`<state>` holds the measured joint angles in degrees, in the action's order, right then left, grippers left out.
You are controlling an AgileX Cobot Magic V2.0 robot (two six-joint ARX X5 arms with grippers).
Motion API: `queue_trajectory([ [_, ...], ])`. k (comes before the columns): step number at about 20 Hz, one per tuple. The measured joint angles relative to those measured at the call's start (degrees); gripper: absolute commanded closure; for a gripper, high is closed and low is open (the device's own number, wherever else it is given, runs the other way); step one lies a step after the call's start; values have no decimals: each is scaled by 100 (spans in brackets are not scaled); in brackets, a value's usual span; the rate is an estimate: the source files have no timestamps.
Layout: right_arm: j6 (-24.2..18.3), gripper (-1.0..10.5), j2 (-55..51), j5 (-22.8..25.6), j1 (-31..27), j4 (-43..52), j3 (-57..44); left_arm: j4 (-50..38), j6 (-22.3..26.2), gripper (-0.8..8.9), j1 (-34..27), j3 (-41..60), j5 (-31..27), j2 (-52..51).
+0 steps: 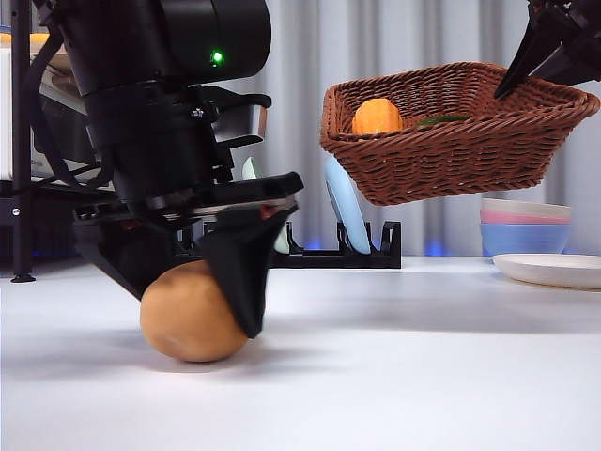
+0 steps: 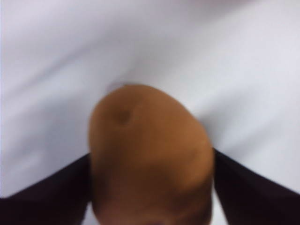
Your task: Pick up the basket,pick up the corn from the table,pick up the potato from the table,pick up the cucumber from the table,put all items into the basket
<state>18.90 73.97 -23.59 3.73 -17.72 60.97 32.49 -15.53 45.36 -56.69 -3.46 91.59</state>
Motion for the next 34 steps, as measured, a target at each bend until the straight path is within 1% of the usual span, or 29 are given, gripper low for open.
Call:
queue_trajectory([
  [5, 0, 958, 2, 0, 0, -31, 0, 284, 271, 821, 2, 0, -83, -374],
  [7, 0, 958, 2, 0, 0, -37, 0, 597, 385, 821, 0, -42, 61, -730],
  [9, 0, 959, 2, 0, 0, -37, 0, 1005, 533, 821, 0, -140, 348, -1086],
  [12, 0, 958, 2, 2, 0, -35, 0, 1836, 927, 821, 0, -463, 1279, -1681],
  [14, 0, 958, 2, 0, 0, -37, 0, 2365, 1279, 821, 0, -726, 2131, -2070],
  [16, 0, 959, 2, 0, 2, -33, 0, 2671, 1628, 821, 0, -957, 2955, -2365],
  [18, 0, 959, 2, 2, 11, -35, 0, 2638, 1917, 821, 2, -1193, 3635, -2568],
  [19, 0, 959, 2, 2, 33, -37, 0, 2503, 2017, 821, 2, -1338, 3869, -2636],
  [20, 2, 959, 2, 4, 55, -39, 0, 2277, 2087, 821, 2, -1473, 3921, -2688],
  [23, 0, 959, 2, 2, 181, -90, 0, 1427, 2151, 821, 2, -1814, 3735, -2717],
  [24, 0, 958, 0, 0, 227, -136, 0, 1115, 2140, 821, 2, -1873, 3574, -2717],
  [26, 2, 958, 2, 2, 352, -310, 0, 264, 1969, 821, 2, -1902, 3042, -2715],
  [27, 0, 959, 2, 4, 415, -396, 0, -111, 1851, 821, 2, -1902, 2741, -2702],
  [28, 0, 958, 2, 11, 509, -507, 0, -623, 1668, 821, 2, -1902, 2299, -2658],
  [30, 0, 958, 2, 11, 671, -610, 0, -1322, 1377, 821, 2, -1902, 1569, -2559],
  [31, 0, 958, 2, 7, 787, -643, 0, -1670, 1235, 821, 2, -1906, 1099, -2479],
  [34, 2, 958, 2, 2, 1071, -669, 0, -2006, 1051, 821, 0, -1919, 92, -2203],
])
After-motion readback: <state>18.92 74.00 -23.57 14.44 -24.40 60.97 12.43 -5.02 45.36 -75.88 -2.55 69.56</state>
